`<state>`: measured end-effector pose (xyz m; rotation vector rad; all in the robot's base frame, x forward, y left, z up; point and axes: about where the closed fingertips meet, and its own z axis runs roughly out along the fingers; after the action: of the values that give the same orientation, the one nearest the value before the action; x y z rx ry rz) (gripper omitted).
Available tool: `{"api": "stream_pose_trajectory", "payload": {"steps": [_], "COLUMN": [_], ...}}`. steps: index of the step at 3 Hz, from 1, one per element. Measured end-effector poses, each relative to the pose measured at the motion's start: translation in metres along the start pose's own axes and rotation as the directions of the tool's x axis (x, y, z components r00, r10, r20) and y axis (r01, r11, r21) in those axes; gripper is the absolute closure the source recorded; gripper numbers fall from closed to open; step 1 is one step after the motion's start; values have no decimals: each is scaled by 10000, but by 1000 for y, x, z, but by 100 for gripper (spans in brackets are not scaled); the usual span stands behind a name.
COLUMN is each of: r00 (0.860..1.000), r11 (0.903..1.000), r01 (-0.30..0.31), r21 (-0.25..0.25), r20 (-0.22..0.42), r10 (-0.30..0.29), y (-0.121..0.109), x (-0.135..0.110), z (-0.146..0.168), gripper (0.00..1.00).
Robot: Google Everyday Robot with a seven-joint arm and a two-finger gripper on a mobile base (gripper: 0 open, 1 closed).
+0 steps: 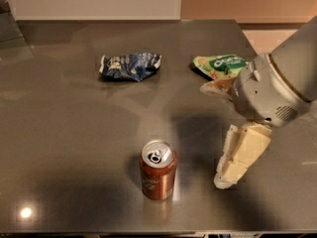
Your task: Knock coke can over
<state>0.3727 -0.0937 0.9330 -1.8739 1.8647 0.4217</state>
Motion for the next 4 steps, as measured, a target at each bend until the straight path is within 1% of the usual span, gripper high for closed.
{"api": "stream_pose_trajectory", "payload": {"steps": [1,2,3,4], "r00": [9978,9934,9870,9816], "r11": [9987,9960,9933,9919], "r01": [435,743,992,1101], "r21": [-263,-500,-600,-630], "r20": [518,912,1330,1637], "r10": [-421,-695,-905,-986], "y": [14,25,32,34], "x": [-17,-29,-41,-49], "z": [30,50,63,73], "gripper": [0,0,0,0]}}
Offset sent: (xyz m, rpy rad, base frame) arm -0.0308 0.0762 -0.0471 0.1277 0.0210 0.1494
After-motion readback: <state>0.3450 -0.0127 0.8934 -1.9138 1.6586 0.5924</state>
